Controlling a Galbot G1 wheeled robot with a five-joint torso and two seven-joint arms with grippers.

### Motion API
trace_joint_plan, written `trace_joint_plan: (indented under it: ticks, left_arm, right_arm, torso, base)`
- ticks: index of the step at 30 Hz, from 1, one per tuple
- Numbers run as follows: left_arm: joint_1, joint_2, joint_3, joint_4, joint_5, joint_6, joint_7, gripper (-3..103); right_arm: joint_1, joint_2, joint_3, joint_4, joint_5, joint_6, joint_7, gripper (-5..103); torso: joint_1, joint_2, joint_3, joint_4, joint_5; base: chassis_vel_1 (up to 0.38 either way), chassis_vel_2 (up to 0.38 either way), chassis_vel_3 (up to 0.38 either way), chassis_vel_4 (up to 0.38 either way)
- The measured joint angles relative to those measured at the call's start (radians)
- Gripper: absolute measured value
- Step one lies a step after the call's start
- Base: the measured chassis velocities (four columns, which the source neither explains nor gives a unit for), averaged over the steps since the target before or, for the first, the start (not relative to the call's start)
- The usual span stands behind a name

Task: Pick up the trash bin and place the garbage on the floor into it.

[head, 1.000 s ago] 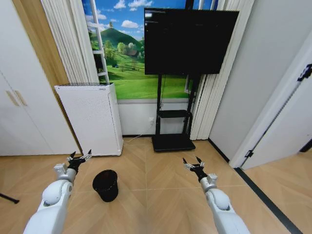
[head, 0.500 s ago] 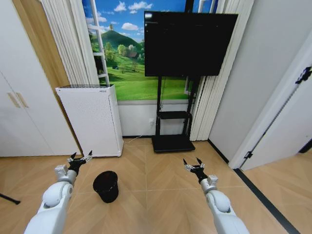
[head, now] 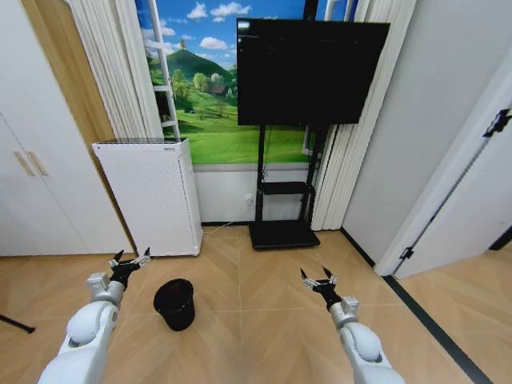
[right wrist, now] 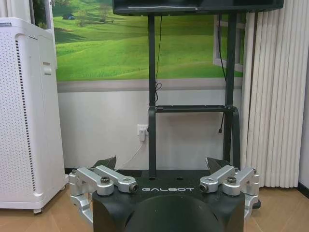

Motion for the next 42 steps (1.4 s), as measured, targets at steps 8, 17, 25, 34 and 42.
trace_joint_plan:
  ticks: [8,17,25,34,42]
  left_arm:
    - [0.015,-0.006,0.001,-0.015,0.001,0.005,0.004,100]
    - [0.038,-0.018,-0.001,-0.039,0.005,0.008,0.007,100]
    - [0.045,-0.025,-0.002,-0.049,0.009,0.008,0.008,100]
    - [0.07,-0.052,0.003,-0.067,0.014,0.001,-0.003,100]
    - [0.082,-0.077,0.007,-0.075,0.032,-0.006,-0.018,100]
  right_arm:
    - [-0.01,-0.002,0.008,-0.004,0.002,0.012,-0.006,100]
    - [-0.013,-0.006,0.012,-0.015,0.012,0.025,-0.01,100]
    - [-0.018,-0.01,0.014,-0.021,0.022,0.038,-0.011,100]
    - [-0.027,-0.006,0.01,-0.036,0.073,0.062,-0.015,100]
    - [-0.039,-0.006,0.01,-0.044,0.077,0.078,0.002,100]
  torso:
    - [-0.001,-0.002,-0.001,-0.0002,-0.0006]
    - [-0.002,-0.004,-0.003,0.0002,-0.0007]
    - [-0.003,-0.005,-0.003,-0.0001,0.0005]
    - [-0.004,-0.006,-0.004,0.0009,0.0]
    - [-0.002,-0.007,-0.004,-0.0003,-0.0001]
  base:
    - [0.221,-0.206,-0.24,0.209]
    - [0.308,-0.291,-0.301,0.308]
    - [0.366,-0.361,-0.366,0.363]
    - [0.293,-0.295,-0.303,0.303]
    - [0.025,-0.039,-0.061,0.054]
